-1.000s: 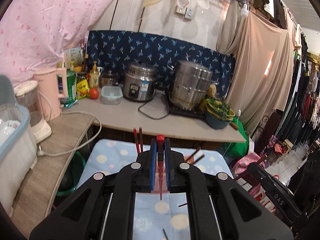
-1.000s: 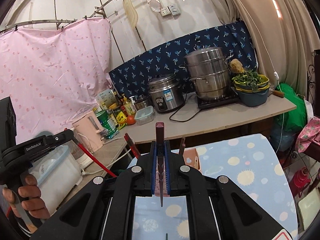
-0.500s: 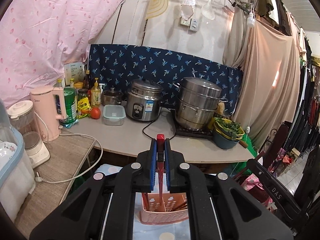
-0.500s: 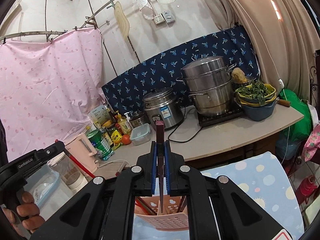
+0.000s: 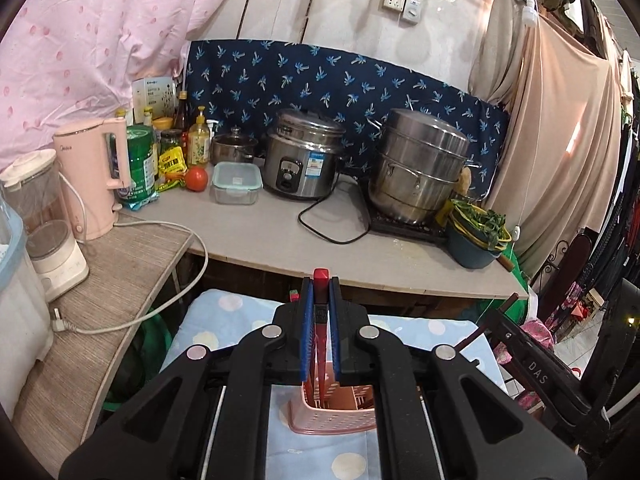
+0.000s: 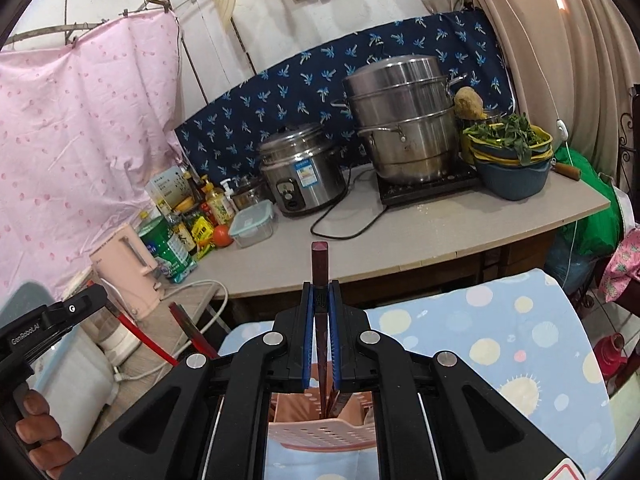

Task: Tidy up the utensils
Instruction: 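Open both grippers to drop the chopsticks into the basket, then withdraw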

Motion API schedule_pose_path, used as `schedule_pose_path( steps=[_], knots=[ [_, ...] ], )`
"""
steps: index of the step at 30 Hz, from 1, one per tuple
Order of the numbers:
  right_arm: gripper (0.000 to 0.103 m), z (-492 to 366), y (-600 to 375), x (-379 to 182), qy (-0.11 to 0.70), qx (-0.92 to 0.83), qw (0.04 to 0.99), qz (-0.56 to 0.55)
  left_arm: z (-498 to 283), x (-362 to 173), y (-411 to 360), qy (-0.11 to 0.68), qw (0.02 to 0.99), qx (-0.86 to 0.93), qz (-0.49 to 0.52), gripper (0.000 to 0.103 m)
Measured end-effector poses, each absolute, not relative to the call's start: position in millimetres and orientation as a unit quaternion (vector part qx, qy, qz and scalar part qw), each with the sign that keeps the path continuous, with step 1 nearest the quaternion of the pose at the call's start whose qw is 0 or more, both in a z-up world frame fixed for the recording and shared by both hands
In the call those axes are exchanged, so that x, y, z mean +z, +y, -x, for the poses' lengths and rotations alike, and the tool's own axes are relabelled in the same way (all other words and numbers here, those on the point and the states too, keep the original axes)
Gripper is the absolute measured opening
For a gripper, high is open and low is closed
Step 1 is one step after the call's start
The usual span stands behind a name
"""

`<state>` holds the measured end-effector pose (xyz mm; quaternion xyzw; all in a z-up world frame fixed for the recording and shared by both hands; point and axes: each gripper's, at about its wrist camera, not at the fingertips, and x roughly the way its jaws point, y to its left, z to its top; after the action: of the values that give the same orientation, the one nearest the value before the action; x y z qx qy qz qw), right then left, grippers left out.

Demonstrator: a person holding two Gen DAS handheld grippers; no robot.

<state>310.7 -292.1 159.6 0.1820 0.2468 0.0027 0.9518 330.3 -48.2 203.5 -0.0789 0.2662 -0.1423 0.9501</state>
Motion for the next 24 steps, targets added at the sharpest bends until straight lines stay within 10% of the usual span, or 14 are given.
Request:
schedule_pose_path(
  steps=[24],
  knots=[
    [0.019, -271, -282, 167, 0.247, 0.008, 0.956, -0.158, -310, 185, -47, 0.284, 0.946, -0.141, 0.066, 0.026]
  ],
)
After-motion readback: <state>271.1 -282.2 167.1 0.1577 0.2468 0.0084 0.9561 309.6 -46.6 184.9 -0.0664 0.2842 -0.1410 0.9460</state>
